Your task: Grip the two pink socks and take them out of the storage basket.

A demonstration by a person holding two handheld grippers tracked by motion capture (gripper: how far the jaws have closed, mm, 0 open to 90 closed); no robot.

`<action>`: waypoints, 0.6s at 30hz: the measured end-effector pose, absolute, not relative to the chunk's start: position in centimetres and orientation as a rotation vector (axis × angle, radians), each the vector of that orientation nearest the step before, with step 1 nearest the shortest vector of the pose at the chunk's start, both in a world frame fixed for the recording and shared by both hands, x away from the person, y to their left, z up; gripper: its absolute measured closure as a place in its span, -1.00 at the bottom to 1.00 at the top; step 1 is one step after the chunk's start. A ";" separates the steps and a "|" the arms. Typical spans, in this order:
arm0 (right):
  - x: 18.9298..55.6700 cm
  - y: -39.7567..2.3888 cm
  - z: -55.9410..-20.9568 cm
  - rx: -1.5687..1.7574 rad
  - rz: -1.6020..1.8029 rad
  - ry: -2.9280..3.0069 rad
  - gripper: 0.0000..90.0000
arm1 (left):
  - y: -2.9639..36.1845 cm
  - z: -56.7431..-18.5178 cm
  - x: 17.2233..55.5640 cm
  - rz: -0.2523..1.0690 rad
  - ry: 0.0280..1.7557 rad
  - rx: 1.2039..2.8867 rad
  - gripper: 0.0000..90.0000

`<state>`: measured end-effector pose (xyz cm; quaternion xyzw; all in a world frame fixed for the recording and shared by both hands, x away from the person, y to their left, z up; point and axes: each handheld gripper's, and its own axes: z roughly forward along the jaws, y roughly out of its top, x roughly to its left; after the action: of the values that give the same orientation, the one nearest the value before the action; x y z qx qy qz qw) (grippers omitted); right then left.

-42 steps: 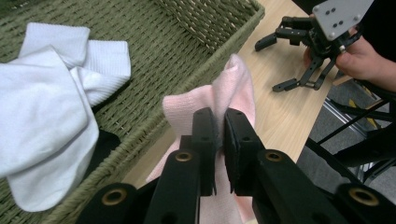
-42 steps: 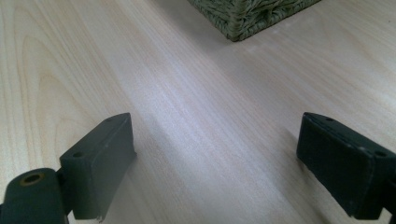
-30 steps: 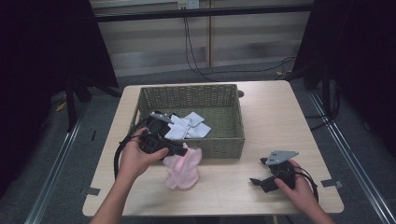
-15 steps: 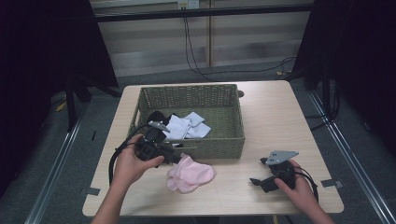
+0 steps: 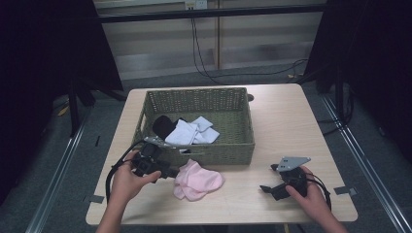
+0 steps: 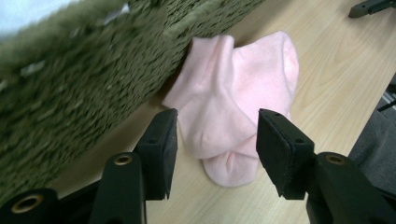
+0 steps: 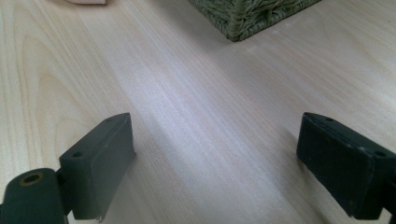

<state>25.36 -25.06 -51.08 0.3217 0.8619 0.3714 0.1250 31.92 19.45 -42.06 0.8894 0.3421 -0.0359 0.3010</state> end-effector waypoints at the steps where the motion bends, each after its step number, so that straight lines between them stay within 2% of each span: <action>1: 25.4 -25.1 -51.1 0.937 1.083 2.512 -0.77 | 19.7 -42.3 31.9 -0.093 0.912 2.354 0.05; 11: 25.4 -25.1 -51.1 0.937 1.082 2.512 -0.77 | 21.2 -44.8 31.0 -0.054 0.893 2.334 -0.16; 18: 25.4 -25.1 -51.1 0.938 1.082 2.511 -0.77 | 22.2 -46.4 30.5 -0.016 0.882 2.345 -0.23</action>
<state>25.36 -25.06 -51.08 0.3221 0.8618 0.3714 0.1252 30.54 22.22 -46.41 0.8890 0.3343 -0.0061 0.3129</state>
